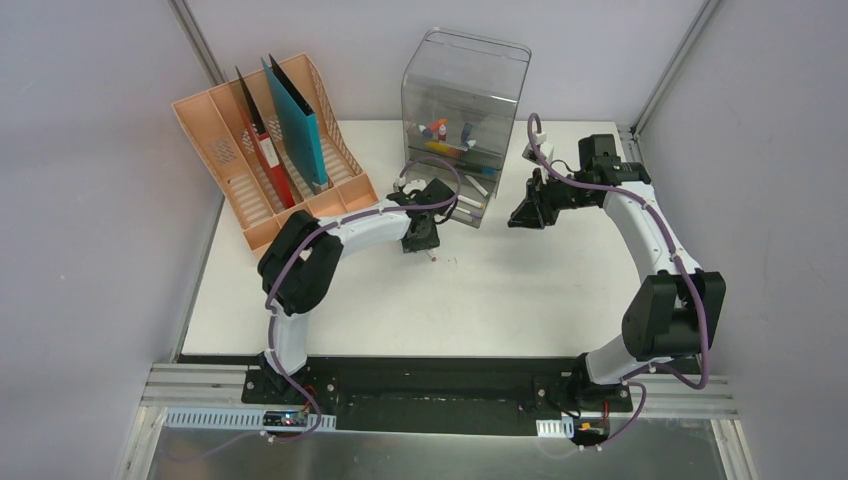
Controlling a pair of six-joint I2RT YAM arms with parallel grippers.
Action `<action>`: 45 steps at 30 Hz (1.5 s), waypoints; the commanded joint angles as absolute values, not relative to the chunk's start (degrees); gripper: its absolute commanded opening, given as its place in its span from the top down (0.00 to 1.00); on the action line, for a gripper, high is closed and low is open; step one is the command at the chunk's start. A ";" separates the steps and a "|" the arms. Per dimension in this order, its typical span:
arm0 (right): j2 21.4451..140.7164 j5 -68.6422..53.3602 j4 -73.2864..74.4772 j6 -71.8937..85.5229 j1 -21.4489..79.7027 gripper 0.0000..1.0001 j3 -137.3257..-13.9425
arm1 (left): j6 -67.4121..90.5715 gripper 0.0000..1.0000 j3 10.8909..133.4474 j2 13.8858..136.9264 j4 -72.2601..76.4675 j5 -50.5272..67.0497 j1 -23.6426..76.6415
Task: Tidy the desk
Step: Pick up the stationery from the center of the board.
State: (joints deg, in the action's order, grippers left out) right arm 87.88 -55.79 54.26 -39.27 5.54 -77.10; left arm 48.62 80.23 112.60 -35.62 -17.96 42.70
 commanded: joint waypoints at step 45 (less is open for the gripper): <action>90.08 -63.52 54.45 -40.62 9.08 0.75 -77.08 | 28.84 1.00 60.02 91.77 -24.32 -16.91 42.89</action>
State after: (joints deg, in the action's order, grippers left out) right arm 89.38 -58.96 54.30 -40.14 7.68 -76.99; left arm 34.79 64.42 99.20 -33.43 -21.32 42.72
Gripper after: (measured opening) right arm 0.259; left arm 0.046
